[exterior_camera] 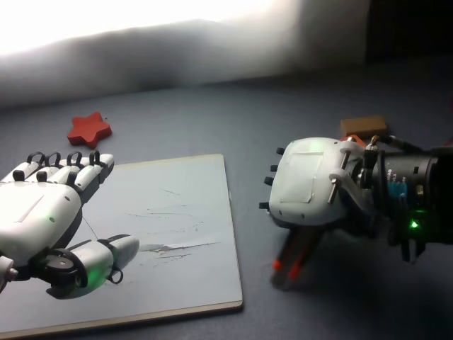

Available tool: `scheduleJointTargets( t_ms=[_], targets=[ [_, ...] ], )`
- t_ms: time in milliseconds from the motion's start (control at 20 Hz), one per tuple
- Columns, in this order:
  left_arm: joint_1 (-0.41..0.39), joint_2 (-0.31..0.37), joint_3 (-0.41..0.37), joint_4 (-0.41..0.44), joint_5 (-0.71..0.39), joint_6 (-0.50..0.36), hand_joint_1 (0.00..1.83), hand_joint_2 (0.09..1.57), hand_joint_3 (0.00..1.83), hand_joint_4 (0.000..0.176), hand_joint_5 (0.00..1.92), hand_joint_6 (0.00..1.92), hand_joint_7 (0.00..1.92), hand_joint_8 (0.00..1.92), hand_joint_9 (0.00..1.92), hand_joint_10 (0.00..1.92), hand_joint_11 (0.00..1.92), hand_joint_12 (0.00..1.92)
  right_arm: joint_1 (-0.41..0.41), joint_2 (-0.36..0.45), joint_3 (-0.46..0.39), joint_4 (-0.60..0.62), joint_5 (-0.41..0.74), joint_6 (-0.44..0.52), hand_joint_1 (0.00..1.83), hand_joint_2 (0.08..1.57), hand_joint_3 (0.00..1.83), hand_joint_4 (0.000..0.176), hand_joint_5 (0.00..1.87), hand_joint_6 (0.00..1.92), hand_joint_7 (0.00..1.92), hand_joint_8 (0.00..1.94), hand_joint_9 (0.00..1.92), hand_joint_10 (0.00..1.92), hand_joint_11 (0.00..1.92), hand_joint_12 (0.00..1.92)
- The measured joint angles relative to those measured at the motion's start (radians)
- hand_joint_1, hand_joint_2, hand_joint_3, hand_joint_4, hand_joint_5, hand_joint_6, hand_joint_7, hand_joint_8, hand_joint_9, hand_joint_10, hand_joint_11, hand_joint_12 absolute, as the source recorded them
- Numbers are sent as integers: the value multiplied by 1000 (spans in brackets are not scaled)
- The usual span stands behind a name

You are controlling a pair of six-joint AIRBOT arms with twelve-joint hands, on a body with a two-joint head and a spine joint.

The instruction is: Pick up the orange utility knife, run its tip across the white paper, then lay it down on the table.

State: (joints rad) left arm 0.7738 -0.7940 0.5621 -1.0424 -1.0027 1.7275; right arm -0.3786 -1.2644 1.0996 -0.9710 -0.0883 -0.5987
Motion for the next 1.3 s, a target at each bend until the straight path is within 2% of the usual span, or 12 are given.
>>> scheduleJointTargets(
  t_ms=[50,100,250,350,500,700,800,1050,1150,1200,1250,1300],
  targets=[
    [0,0,1,2,0,0,194,1310,4,26,0,0,73,3,137,10,0,705,1,4,-1,3,0,1,1521,886,716,171,1482,1921,1642,1941,1718,1921,1768,1921],
    [0,-1,3,1,-1,0,202,1306,2,28,0,0,79,4,139,10,0,718,1,7,-2,3,0,1,1522,925,626,175,1449,1921,1622,1941,1700,1921,1744,1921],
    [0,-1,14,0,0,-2,196,1310,2,24,0,0,101,7,134,5,0,683,16,23,-21,3,0,1,1543,929,587,176,1414,1921,1597,1941,1689,1921,1733,1921],
    [0,-1,17,-2,-2,-4,206,1314,3,24,0,0,77,4,106,3,0,588,37,34,-35,2,9,4,1527,928,594,176,1388,1921,1590,1941,1690,1921,1733,1921],
    [0,-8,24,1,0,-5,224,1304,0,27,20,5,113,10,129,10,0,656,77,39,-39,2,12,23,1534,917,602,176,1405,1921,1595,1941,1691,1921,1730,1921],
    [0,-8,31,2,0,-10,204,1316,2,26,0,0,89,0,134,6,0,625,101,39,-39,18,61,30,1547,923,599,176,1413,1921,1584,1941,1676,1921,1719,1921],
    [0,-8,48,1,0,-17,237,1306,0,23,14,4,113,5,142,6,0,659,97,38,-39,18,121,-44,1527,939,601,176,1417,1921,1586,1941,1673,1921,1717,1921],
    [-10,-8,105,-19,23,-23,221,1311,0,22,0,0,100,3,106,2,0,556,98,0,-21,27,257,-249,1533,940,583,176,1390,1921,1570,1941,1667,1921,1717,1921],
    [-19,-8,136,-30,34,-23,220,1309,0,23,0,0,94,0,107,3,0,556,80,-40,14,267,300,-548,1537,932,571,176,1401,1921,1563,1941,1655,1921,1700,1921],
    [-22,-8,147,-31,38,-23,220,1309,0,23,0,0,94,0,107,3,0,556,73,-52,19,330,302,-618,1537,932,571,176,1401,1921,1563,1941,1655,1921,1700,1921],
    [-24,-7,161,-35,44,-23,220,1309,0,23,0,0,94,0,107,3,0,556,63,-74,25,455,311,-736,1537,932,571,176,1401,1921,1563,1941,1655,1921,1700,1921],
    [-25,-7,171,-35,47,-23,197,1318,2,21,0,0,77,0,98,1,0,530,56,-93,34,508,323,-786,1521,945,570,176,1401,1921,1564,1941,1653,1921,1694,1921]
  ],
)
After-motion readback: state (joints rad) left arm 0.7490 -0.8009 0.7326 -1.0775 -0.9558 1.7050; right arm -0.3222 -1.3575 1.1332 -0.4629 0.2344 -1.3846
